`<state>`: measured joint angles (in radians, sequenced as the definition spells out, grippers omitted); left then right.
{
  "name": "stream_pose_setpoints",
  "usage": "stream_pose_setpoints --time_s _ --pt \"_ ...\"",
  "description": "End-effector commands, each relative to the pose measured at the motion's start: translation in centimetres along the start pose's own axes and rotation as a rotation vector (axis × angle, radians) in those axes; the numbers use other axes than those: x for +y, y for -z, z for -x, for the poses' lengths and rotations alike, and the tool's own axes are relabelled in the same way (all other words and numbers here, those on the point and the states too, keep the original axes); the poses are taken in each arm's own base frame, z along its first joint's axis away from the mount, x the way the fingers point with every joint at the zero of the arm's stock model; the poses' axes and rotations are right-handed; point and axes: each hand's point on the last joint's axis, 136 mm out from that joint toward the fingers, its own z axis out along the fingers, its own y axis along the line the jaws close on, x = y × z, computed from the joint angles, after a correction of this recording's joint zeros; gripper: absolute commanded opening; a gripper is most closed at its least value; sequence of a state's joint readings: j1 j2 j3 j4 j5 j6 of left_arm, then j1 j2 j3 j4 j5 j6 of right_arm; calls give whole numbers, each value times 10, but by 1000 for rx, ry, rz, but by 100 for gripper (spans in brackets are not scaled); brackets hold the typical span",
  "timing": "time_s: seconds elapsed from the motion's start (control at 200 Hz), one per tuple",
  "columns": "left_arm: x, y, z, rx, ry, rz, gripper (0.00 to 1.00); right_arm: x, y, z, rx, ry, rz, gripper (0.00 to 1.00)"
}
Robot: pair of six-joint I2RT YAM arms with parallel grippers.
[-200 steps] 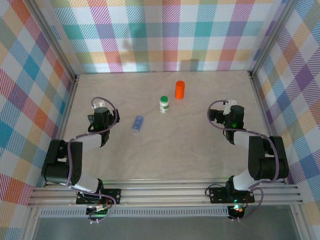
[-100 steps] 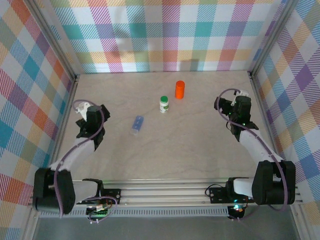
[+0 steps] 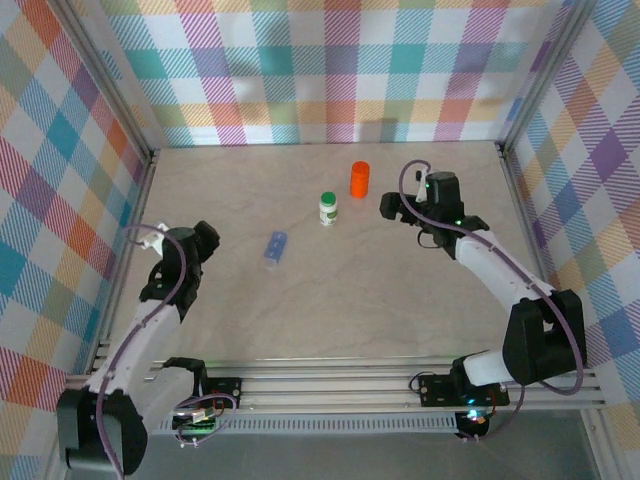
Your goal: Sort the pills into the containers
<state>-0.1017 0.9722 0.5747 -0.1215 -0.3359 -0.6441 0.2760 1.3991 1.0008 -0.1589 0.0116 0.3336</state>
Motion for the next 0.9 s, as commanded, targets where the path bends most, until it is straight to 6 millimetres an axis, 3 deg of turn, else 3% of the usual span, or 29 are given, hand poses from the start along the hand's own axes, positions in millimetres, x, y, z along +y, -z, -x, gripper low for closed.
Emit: stream_pose_setpoints --time_s 0.0,0.29,0.42,0.73,0.895 --pt "-26 -11 -45 258 -38 -60 95 22 -3 -14 53 -16 78 99" --pt "-68 -36 -102 465 -244 -122 90 35 -4 -36 80 -15 112 99" --pt "-87 -50 -132 586 -287 -163 74 36 -6 -38 67 -18 116 99" --pt "-95 -63 -161 636 -373 -107 74 38 -4 -33 61 0 116 99" --pt "-107 -57 -179 670 -387 -141 72 39 -5 -34 70 1 118 99"
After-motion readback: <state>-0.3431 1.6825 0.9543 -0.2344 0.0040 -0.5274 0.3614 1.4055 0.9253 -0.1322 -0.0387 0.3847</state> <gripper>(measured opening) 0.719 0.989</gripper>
